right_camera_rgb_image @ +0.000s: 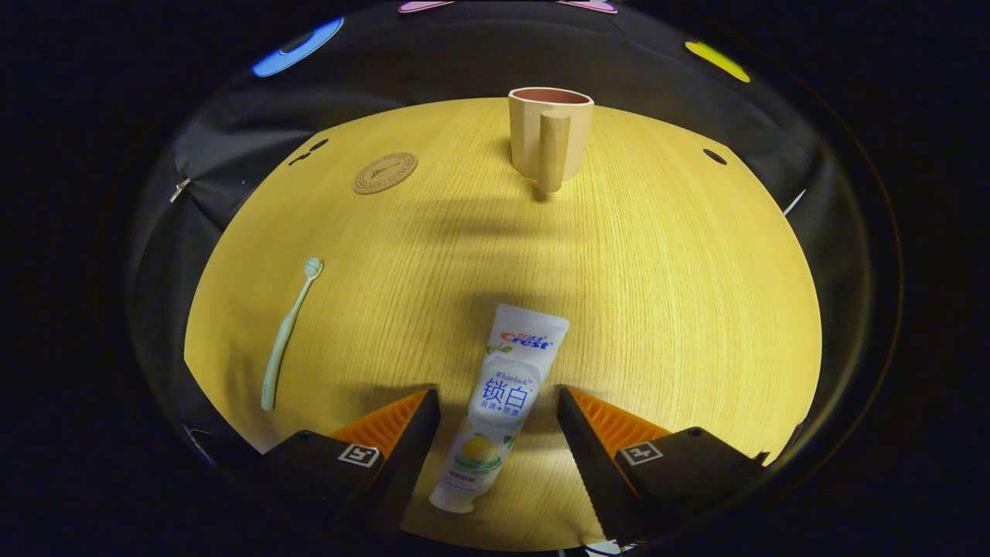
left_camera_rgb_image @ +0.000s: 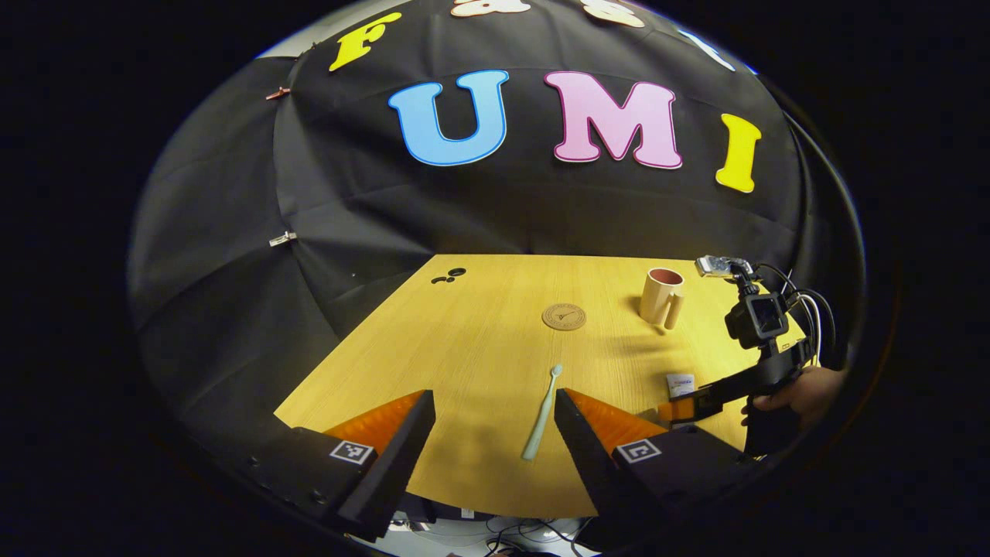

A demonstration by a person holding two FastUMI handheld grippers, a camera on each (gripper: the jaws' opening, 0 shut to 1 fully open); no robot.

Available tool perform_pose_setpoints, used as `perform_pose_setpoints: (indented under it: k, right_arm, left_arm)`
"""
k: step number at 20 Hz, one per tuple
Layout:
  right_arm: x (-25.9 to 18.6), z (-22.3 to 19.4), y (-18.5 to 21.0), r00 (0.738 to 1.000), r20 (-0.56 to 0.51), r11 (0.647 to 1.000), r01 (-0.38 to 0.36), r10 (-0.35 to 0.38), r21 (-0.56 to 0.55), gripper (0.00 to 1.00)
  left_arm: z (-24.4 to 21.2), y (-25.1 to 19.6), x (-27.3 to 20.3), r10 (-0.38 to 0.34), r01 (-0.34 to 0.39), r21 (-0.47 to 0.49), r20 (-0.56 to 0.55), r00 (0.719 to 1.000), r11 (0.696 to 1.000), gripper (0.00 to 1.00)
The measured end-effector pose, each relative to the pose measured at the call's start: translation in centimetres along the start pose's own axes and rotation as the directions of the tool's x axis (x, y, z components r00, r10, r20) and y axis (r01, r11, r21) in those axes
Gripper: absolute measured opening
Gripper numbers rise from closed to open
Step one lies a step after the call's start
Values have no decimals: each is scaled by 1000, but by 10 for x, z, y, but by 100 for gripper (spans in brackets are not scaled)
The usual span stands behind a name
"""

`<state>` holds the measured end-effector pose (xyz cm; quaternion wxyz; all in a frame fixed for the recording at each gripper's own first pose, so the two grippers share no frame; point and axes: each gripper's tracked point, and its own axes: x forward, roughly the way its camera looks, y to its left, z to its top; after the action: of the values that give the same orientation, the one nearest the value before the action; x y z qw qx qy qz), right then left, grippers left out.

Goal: Put the toothbrush and toothpaste on the desktop into the cup, then pick up the cup and place it on the coaster on the desktop.

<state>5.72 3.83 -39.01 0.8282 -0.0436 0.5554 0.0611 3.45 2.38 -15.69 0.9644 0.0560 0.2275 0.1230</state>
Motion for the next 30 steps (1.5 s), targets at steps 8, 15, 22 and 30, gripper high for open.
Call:
perform_pose_setpoints:
  k: [8,15,22,30]
  right_arm:
    - [2,0,-2,997,-22,996,68,-67,63,56]
    - [5,0,-2,994,-94,996,60,-54,61,46]
    - [0,-2,2,993,-91,995,-65,72,77,28]
    - [-18,9,-17,992,4,991,-129,128,44,17]
  left_arm:
    - [4,-19,-1,-96,97,-39,19,995,994,98]
    - [2,-16,2,-118,120,-49,39,992,992,98]
    - [-4,4,18,-81,81,-55,17,997,995,99]
    - [-28,-9,66,-190,182,-83,-94,977,980,96]
